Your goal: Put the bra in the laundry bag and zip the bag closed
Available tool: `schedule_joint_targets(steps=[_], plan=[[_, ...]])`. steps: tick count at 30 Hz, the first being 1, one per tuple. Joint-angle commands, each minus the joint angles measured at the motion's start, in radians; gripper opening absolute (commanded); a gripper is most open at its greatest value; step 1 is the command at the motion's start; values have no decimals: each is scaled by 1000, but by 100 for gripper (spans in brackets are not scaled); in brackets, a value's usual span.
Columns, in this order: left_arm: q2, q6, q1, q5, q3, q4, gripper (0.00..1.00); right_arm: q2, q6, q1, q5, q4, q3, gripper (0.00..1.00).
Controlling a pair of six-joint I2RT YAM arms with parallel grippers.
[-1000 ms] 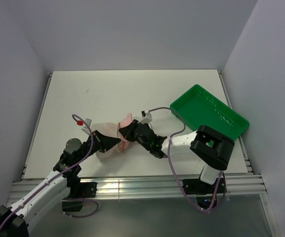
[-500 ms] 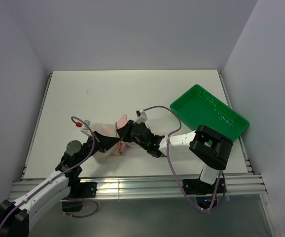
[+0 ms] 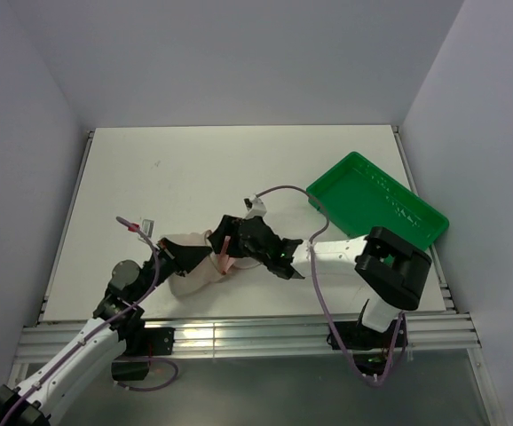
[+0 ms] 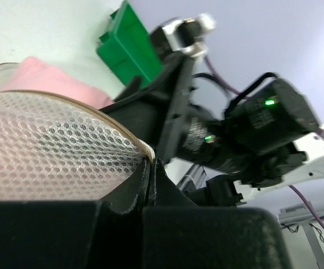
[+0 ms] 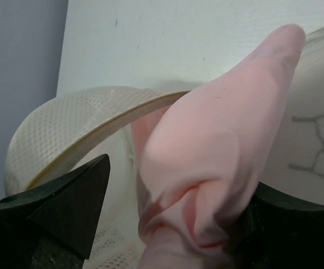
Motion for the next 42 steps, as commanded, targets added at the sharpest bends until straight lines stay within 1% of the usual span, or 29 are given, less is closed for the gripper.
schedule_joint_targets(steps=[1,2,4,6,7,9,10,11,12,14,15,16,17,18,19,20,21,22,23,24,25,27,28,31,32,33,37,40,42], plan=[[22,26,3,-50,-28,-31,0,-114,-91,-21,-2,-105,15,80],[30,28,4,-49,-25,-28,0,-143,-112,-29,1,-125,10,85],[47,33,4,-47,-25,-14,0,-190,-129,-64,1,-162,-17,86],[59,31,4,-46,-31,9,0,-233,-148,-92,-2,-176,-56,86],[62,29,4,-47,-31,18,0,-244,-154,-118,-10,-175,-69,83],[79,23,3,-41,-58,38,0,-257,-163,-130,-36,-162,-94,74],[87,20,3,-36,-68,67,0,-245,-174,-132,-59,-159,-91,60],[94,16,4,-29,-69,78,0,-231,-175,-133,-82,-161,-76,54],[107,16,4,-27,-69,83,0,-196,-171,-133,-138,-152,-71,52],[108,16,3,-24,-68,90,0,-163,-154,-133,-180,-115,-71,52],[105,16,4,-21,-68,89,0,-154,-148,-133,-183,-97,-76,48],[99,16,4,-22,-68,87,0,-143,-132,-133,-188,-77,-86,30],[88,17,3,-24,-69,77,0,-142,-128,-133,-208,-41,-102,28],[82,19,3,-24,-68,72,0,-140,-126,-133,-212,-38,-102,31],[79,20,4,-24,-68,64,0,-139,-128,-133,-208,-44,-100,37],[71,25,4,-26,-66,48,0,-142,-137,-133,-193,-70,-99,48],[68,26,3,-26,-63,41,0,-155,-145,-132,-168,-81,-102,68],[62,29,4,-26,-62,35,0,-165,-163,-132,-147,-86,-109,74],[59,36,4,-27,-60,20,0,-169,-177,-135,-139,-95,-117,76],[61,39,4,-29,-56,12,0,-177,-192,-148,-149,-105,-117,75],[61,48,4,-33,-53,1,0,-183,-207,-159,-150,-122,-125,71],[70,54,3,-32,-46,-11,0,-215,-215,-181,-101,-155,-148,60],[71,56,3,-27,-48,-11,0,-226,-226,-205,-85,-167,-158,59],[73,54,3,-27,-49,-2,0,-243,-264,-239,33,-274,-166,54],[76,53,3,-26,-51,1,0,-238,-272,-245,72,-338,-151,53],[79,52,3,-24,-50,7,0,-226,-287,-253,77,-355,-149,50],[87,48,4,-18,-53,21,0,-183,-295,-264,87,-383,-134,52],[88,48,3,-16,-54,26,0,-137,-303,-264,91,-397,-113,59],[90,46,4,-13,-56,29,0,-103,-312,-265,87,-392,-102,60]])
